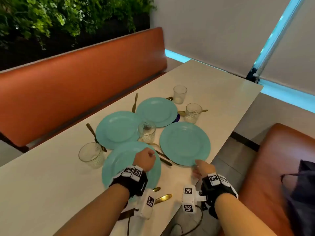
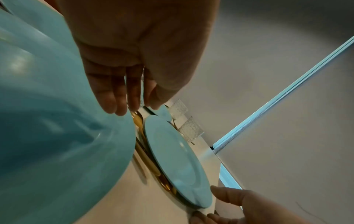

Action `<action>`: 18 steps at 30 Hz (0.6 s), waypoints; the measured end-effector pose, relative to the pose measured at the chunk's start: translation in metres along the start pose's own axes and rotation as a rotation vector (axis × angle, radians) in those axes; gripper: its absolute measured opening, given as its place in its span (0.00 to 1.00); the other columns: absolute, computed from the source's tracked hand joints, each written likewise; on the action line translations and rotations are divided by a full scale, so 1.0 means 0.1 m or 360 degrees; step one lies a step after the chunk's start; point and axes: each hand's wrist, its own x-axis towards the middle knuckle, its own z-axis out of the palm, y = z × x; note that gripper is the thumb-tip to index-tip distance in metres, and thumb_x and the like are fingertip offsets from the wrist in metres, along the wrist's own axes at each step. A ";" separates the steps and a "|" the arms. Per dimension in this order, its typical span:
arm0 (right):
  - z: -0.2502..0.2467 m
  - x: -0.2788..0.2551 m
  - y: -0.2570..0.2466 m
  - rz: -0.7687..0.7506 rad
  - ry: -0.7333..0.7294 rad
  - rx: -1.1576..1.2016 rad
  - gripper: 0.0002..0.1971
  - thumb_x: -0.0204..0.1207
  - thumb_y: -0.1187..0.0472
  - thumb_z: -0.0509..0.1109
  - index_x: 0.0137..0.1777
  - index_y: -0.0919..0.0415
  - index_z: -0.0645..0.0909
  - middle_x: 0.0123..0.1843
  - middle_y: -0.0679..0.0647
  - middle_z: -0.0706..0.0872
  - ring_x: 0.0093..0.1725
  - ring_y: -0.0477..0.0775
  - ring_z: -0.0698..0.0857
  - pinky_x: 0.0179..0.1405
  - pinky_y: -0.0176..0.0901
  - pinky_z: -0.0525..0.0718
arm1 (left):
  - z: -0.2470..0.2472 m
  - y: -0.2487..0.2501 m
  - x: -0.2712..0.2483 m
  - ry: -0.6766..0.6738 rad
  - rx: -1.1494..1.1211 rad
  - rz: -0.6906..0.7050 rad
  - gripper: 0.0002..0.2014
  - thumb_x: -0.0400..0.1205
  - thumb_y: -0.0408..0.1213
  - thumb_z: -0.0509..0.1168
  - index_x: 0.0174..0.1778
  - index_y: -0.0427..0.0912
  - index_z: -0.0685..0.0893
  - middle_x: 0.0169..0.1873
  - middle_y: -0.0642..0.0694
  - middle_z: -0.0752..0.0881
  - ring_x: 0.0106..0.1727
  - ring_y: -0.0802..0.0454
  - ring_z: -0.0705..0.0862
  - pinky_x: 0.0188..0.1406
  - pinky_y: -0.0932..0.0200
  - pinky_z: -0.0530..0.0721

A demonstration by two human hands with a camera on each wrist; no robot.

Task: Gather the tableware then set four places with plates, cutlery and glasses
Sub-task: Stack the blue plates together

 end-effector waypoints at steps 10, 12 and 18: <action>0.09 0.01 -0.08 0.0080 0.0029 0.0438 0.22 0.81 0.55 0.66 0.69 0.67 0.71 0.59 0.68 0.84 0.34 0.58 0.82 0.20 0.46 0.85 | -0.08 -0.24 0.12 0.0089 0.0076 -0.0269 0.18 0.83 0.37 0.61 0.68 0.38 0.77 0.66 0.39 0.81 0.70 0.42 0.77 0.70 0.57 0.70; 0.09 -0.03 -0.08 0.0051 -0.0030 0.0569 0.21 0.83 0.57 0.62 0.73 0.67 0.69 0.64 0.69 0.82 0.45 0.65 0.86 0.26 0.54 0.88 | -0.09 -0.28 0.12 0.0095 0.0068 -0.0295 0.18 0.83 0.37 0.61 0.68 0.38 0.77 0.65 0.38 0.81 0.69 0.42 0.77 0.69 0.57 0.71; 0.00 -0.16 -0.09 0.0007 -0.0110 0.0777 0.20 0.87 0.60 0.55 0.77 0.62 0.67 0.71 0.66 0.78 0.67 0.71 0.79 0.52 0.67 0.81 | -0.11 -0.47 0.01 0.0166 0.0035 -0.0407 0.19 0.82 0.37 0.62 0.69 0.36 0.75 0.65 0.36 0.80 0.69 0.39 0.77 0.68 0.53 0.72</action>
